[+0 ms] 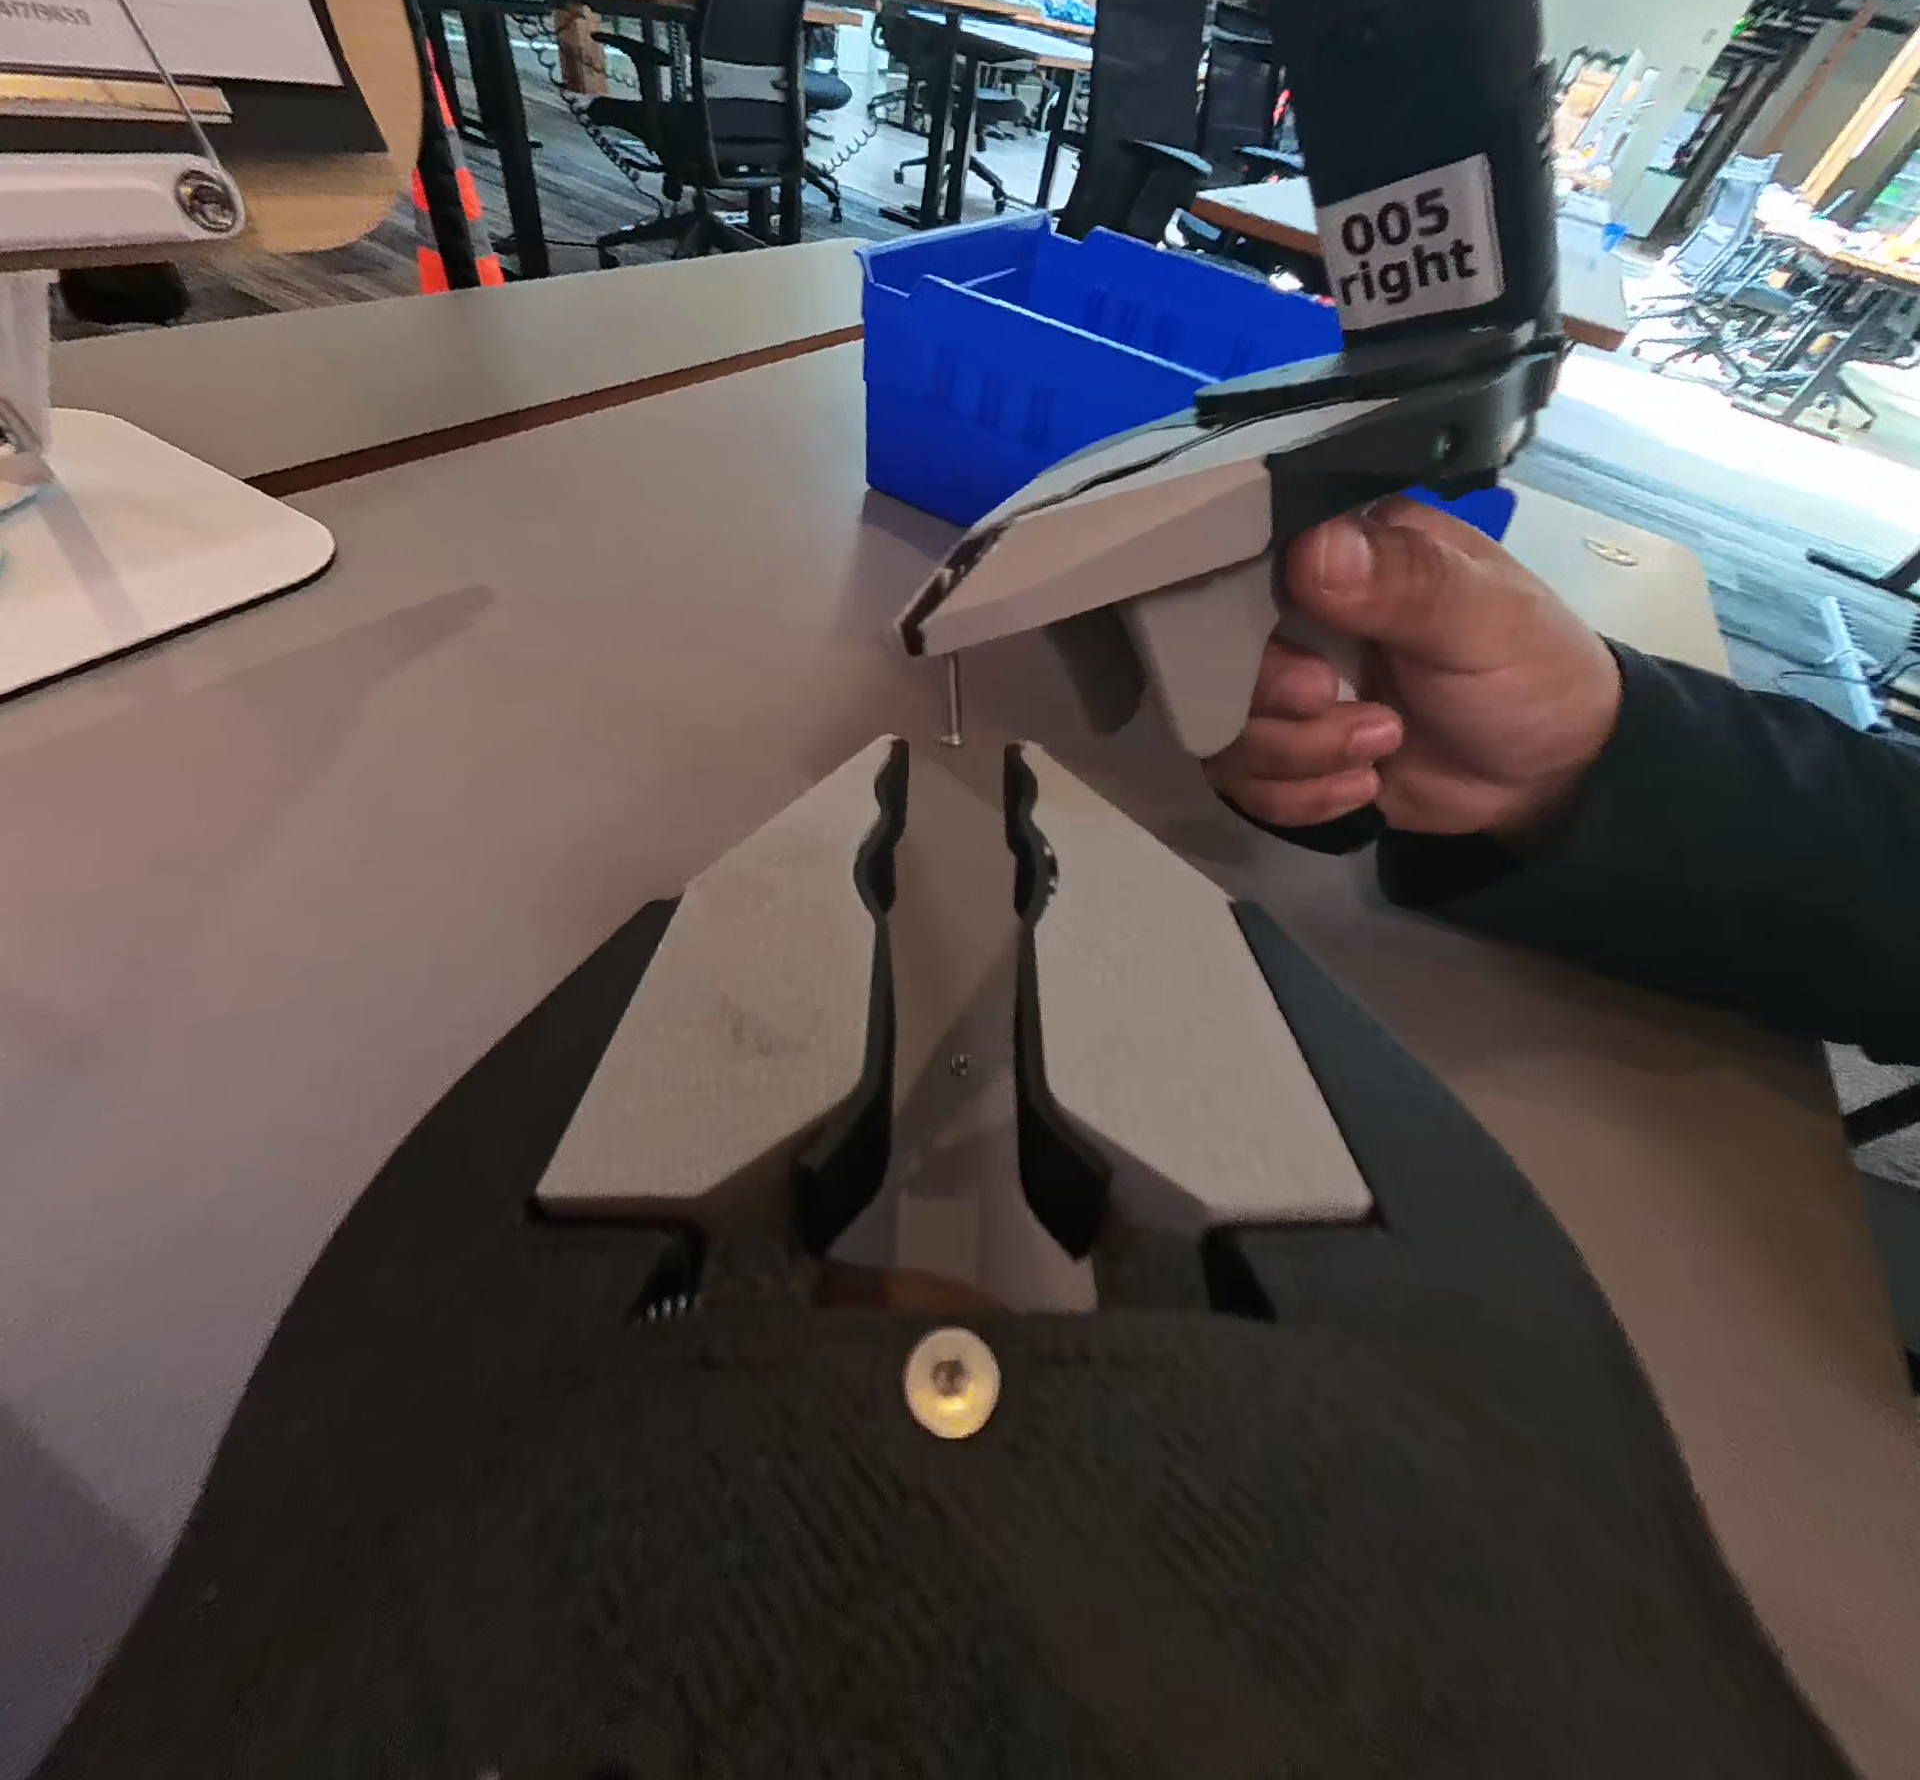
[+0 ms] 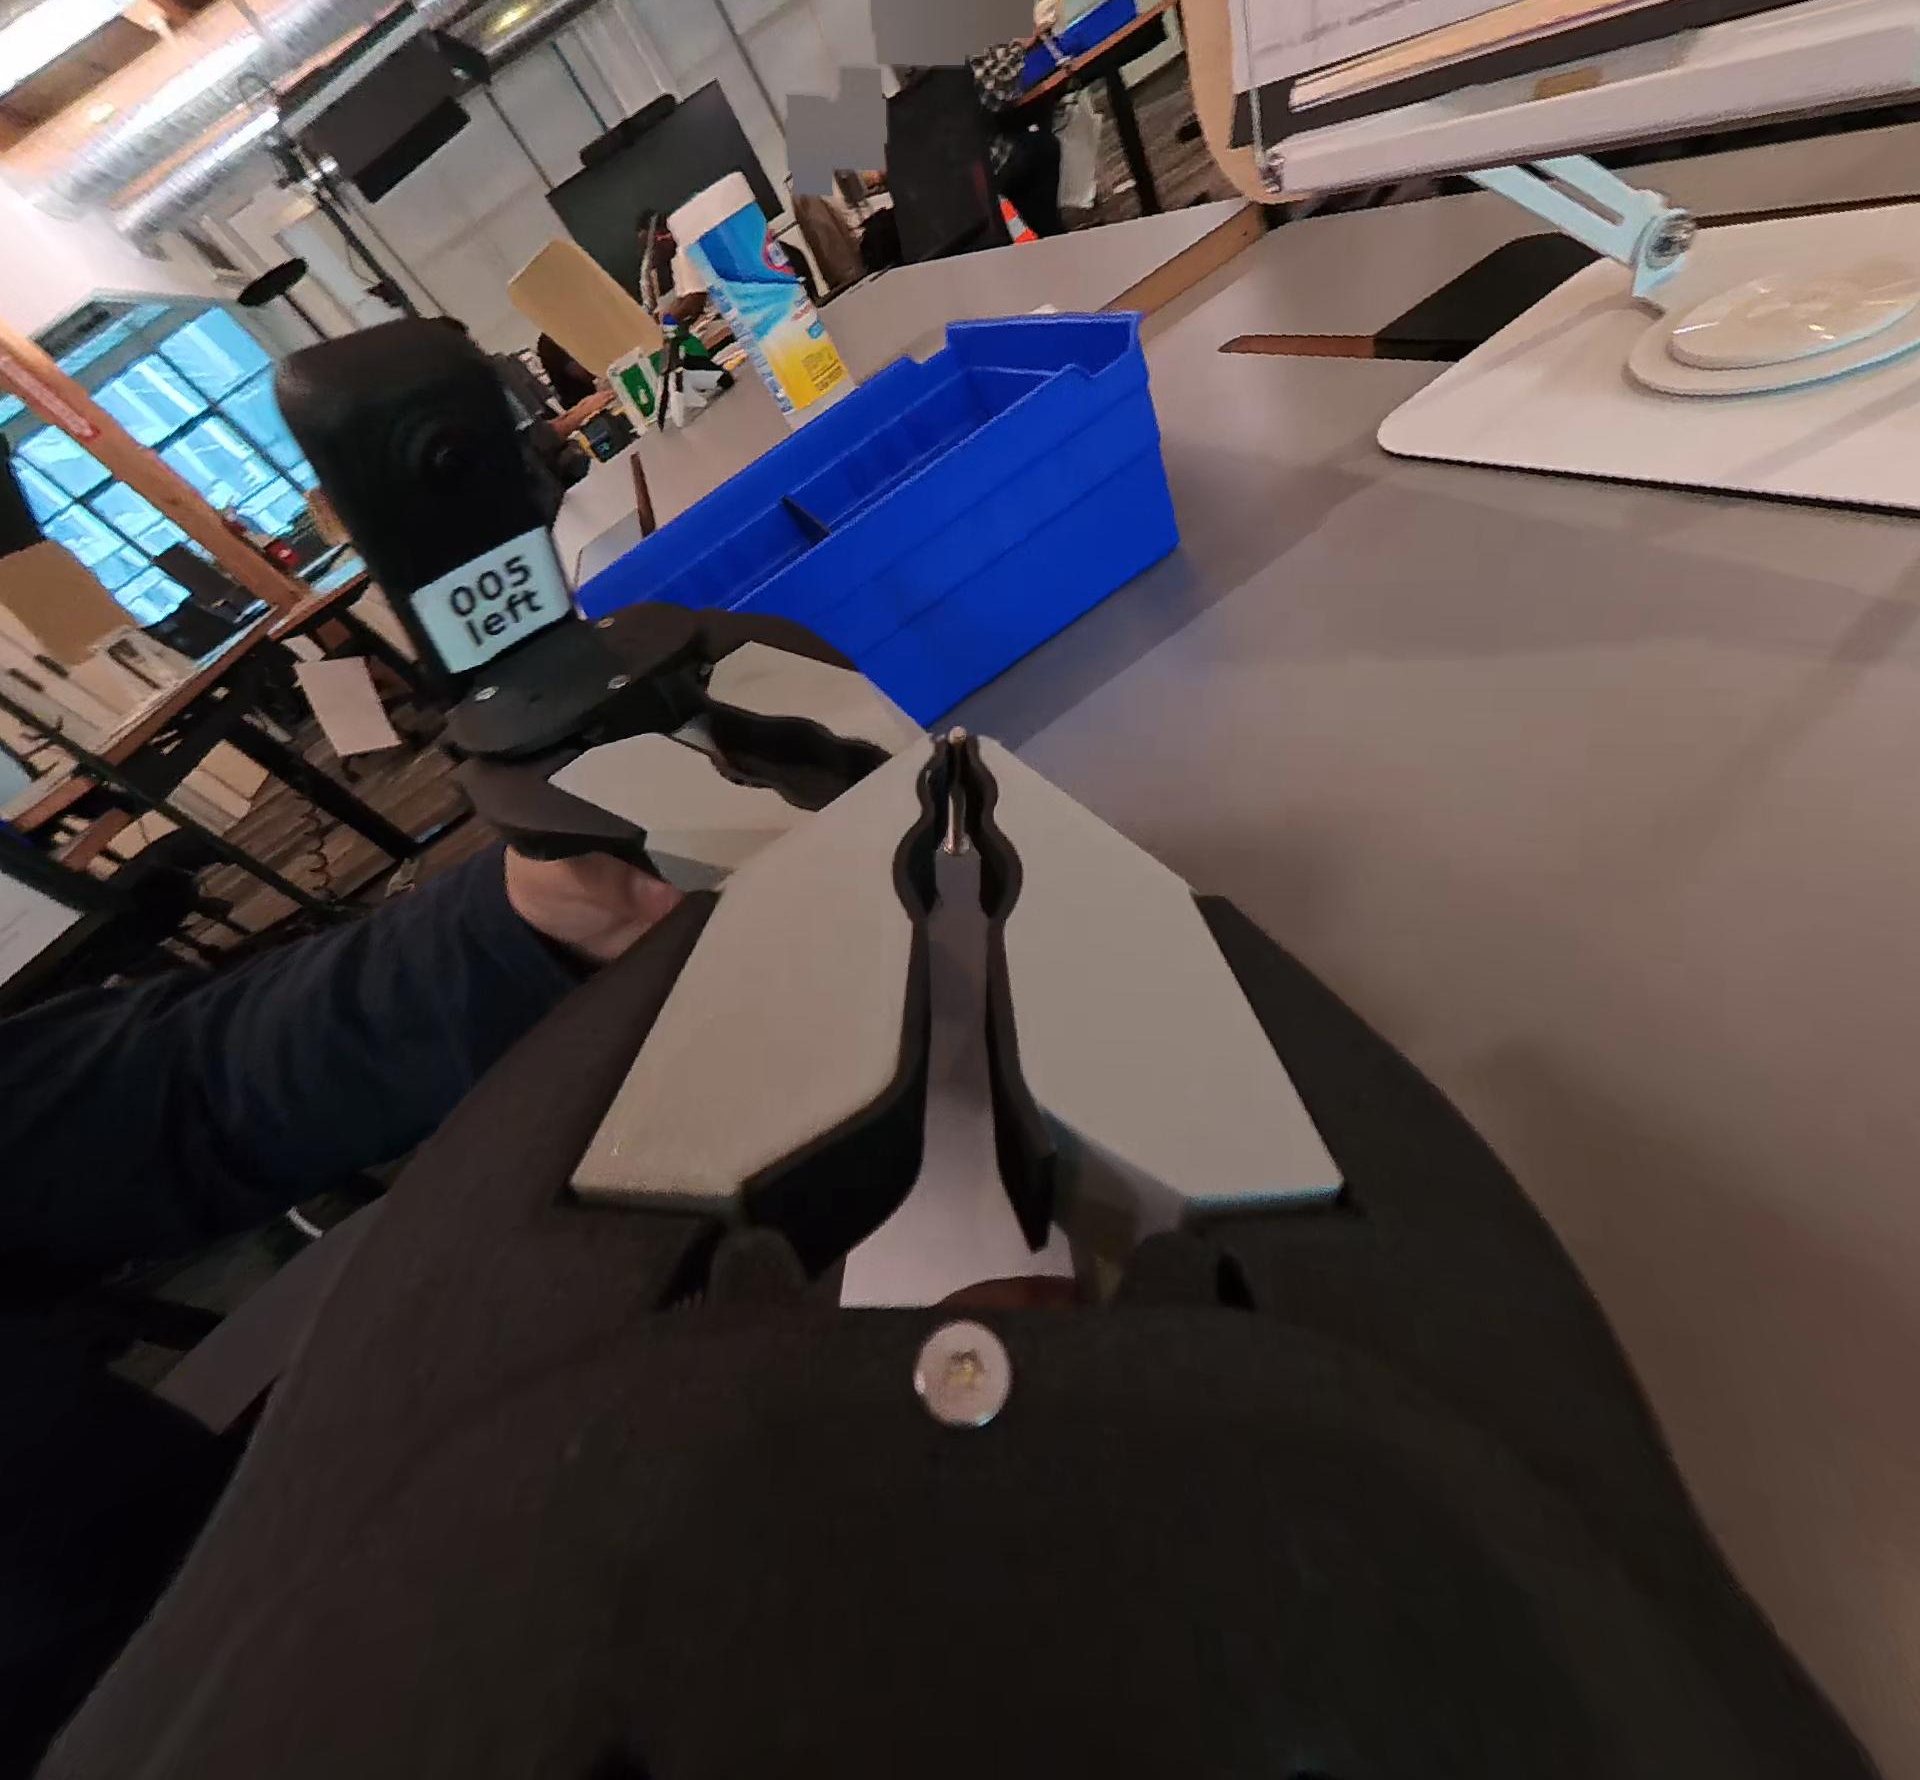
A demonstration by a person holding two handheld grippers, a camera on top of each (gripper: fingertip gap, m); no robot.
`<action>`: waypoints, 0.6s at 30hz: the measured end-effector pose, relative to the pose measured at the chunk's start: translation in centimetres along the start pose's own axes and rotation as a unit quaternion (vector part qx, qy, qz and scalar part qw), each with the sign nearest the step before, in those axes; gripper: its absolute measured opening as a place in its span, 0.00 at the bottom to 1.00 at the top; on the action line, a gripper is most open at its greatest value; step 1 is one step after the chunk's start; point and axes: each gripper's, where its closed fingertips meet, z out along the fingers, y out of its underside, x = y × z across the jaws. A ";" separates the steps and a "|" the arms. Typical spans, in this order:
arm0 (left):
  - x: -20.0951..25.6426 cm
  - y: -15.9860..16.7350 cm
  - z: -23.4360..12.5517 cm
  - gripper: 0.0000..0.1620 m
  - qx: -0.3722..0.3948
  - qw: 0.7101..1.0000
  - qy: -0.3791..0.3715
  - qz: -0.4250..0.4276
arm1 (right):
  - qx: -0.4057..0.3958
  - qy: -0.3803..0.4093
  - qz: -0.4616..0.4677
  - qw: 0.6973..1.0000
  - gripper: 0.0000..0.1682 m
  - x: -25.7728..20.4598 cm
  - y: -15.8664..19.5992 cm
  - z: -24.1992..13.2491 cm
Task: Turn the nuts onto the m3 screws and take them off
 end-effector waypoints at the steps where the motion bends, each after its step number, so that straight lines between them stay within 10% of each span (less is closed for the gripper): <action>1: 0.2 -0.2 -0.1 0.09 0.005 1.000 0.010 -0.003 | -0.004 -0.012 -0.003 1.000 0.00 -0.4 0.0 0.0; 18: 3.9 -1.9 -1.9 0.02 0.041 0.988 0.147 -0.024 | -0.034 -0.119 -0.042 0.991 0.00 -4.8 0.1 -0.8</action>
